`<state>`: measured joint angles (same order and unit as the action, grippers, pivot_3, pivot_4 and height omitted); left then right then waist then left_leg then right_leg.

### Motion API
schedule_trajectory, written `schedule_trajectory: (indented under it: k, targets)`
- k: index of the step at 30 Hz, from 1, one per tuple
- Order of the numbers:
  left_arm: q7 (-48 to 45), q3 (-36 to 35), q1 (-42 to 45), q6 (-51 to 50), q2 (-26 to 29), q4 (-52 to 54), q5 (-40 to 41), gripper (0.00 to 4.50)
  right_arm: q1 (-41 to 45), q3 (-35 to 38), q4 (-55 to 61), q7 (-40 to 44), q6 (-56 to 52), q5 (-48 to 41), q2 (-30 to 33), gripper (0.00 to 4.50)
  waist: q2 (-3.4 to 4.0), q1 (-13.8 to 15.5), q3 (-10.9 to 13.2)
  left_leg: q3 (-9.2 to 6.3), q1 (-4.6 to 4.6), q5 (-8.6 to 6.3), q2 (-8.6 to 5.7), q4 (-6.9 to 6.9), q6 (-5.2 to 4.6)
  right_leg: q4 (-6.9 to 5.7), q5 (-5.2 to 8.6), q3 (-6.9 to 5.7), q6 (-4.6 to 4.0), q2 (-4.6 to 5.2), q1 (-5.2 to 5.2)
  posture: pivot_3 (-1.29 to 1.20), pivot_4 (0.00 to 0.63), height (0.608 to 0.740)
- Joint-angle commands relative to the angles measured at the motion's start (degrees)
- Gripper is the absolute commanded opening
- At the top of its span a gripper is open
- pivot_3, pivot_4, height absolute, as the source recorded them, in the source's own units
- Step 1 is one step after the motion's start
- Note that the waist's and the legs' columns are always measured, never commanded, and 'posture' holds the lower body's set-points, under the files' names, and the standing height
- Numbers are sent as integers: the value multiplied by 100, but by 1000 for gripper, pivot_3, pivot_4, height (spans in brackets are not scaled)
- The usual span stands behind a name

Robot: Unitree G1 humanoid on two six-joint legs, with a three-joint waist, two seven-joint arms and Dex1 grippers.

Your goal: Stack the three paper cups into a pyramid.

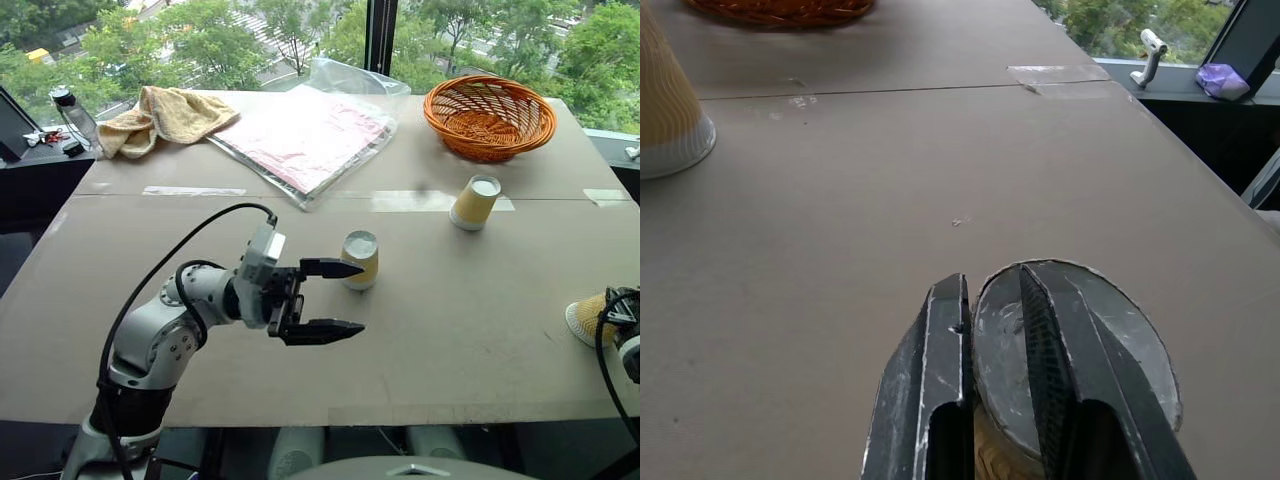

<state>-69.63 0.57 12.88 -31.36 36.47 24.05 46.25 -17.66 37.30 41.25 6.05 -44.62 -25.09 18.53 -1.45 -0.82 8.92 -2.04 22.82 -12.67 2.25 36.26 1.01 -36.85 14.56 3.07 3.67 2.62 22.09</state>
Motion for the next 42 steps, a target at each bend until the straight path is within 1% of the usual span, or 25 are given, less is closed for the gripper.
schedule_trajectory:
  k: [1, 2, 3, 5, 6, 9, 12, 13, 20, 27, 31, 34, 37, 42]
  targets:
    - [86, -19, -16, 154, -63, 174, -19, 4500, -129, 56, 67, 169, 224, 44, 128, 710, 1, 2, 0, 0, 0, 0, 0, 0, 0, 0, 0, 0, 0, 0, 0, 0, 150, 740]
    - [105, -22, -17, 171, -71, 176, -24, 4500, -124, 116, 97, 253, 226, -141, 98, 710, 1, 2, 0, 0, 0, 0, 0, 0, 0, 0, 0, 0, 0, 0, 0, 0, 150, 740]
    - [131, -23, -10, 179, -82, 176, -24, 4500, -172, 133, 149, 327, 272, -133, 172, 710, 1, 1, 0, -1, 0, 0, 0, 0, 0, 0, 0, -1, 0, 0, 0, 0, 150, 740]
    - [162, -13, 14, 184, -96, 178, -20, 4500, -121, 284, 260, 330, 173, -399, 158, 1219, 4, 0, 2, 0, 0, 0, 0, 0, 0, 0, 0, 0, 0, 0, 0, 0, 150, 740]
    - [173, -9, 28, 182, -103, 175, -17, 4500, -120, 302, 298, 313, 146, -413, 198, 1537, 4, -1, 2, 0, 0, 0, 0, 0, 0, 0, 0, 0, 0, 0, 0, 0, 150, 740]
    - [186, 2, 57, 170, -114, 167, -9, 4500, -171, 247, 357, 282, 156, -304, 327, 2793, 7, 0, 4, 1, 1, 0, 0, 0, 0, 1, 0, 0, 1, 0, 1, 0, 150, 740]
    - [218, 31, 83, 147, -129, 189, 6, 4500, -184, 146, 410, 116, 176, -126, 337, 4335, 7, 1, 4, 1, 1, 0, 0, -1, 0, 2, 4, 0, 6, 0, 1, 0, 150, 740]
    - [230, 33, 84, 139, -131, 200, 15, 4500, -166, 125, 410, 40, 167, -74, 312, 4459, 7, 2, 4, 0, 1, 0, 0, -1, 0, 2, 3, 0, 5, 0, 2, 0, 150, 740]
    - [289, 9, 74, 99, -114, 243, 55, 4500, 141, 210, -5, -578, -186, 157, 65, 4459, 7, 0, 4, 1, 5, 0, 0, -1, 0, 2, 3, 0, 4, 0, 5, 0, 150, 740]
    - [315, -10, 18, 123, -87, 287, 35, 4500, 546, 405, -290, -787, -639, -256, -288, 4459, 10, -2, 6, 2, 5, 0, 0, -4, -1, 2, 1, 2, 1, 0, 6, 0, 150, 740]
    - [347, -19, -42, 153, -96, 301, 13, 4500, 501, 409, -355, -722, -590, -278, -260, 4459, 14, 0, 8, 2, 6, -1, 0, -4, -1, 4, 1, 2, 1, 0, 7, 0, 150, 740]
    - [400, -36, -99, 176, -115, 296, 1, 4500, 500, 404, -301, -524, -424, -430, -214, 3635, 14, -5, 9, 2, 6, -1, 0, -5, -1, 4, 1, 2, 2, 0, 7, 0, 150, 740]
    - [469, -68, -188, 322, -163, 217, -115, 4500, 604, 278, -149, -241, -384, -713, -140, 3635, 16, -13, 9, 2, 6, -1, 0, -5, -1, 4, 2, 2, 3, 0, 7, 0, 150, 740]
    - [473, -85, -259, 493, -175, 153, -233, 4500, 481, -12, -190, -157, -216, -482, 25, 3635, 16, -5, 10, 3, 6, -1, 0, -6, -1, 5, 2, 3, 3, 0, 7, 0, 150, 740]
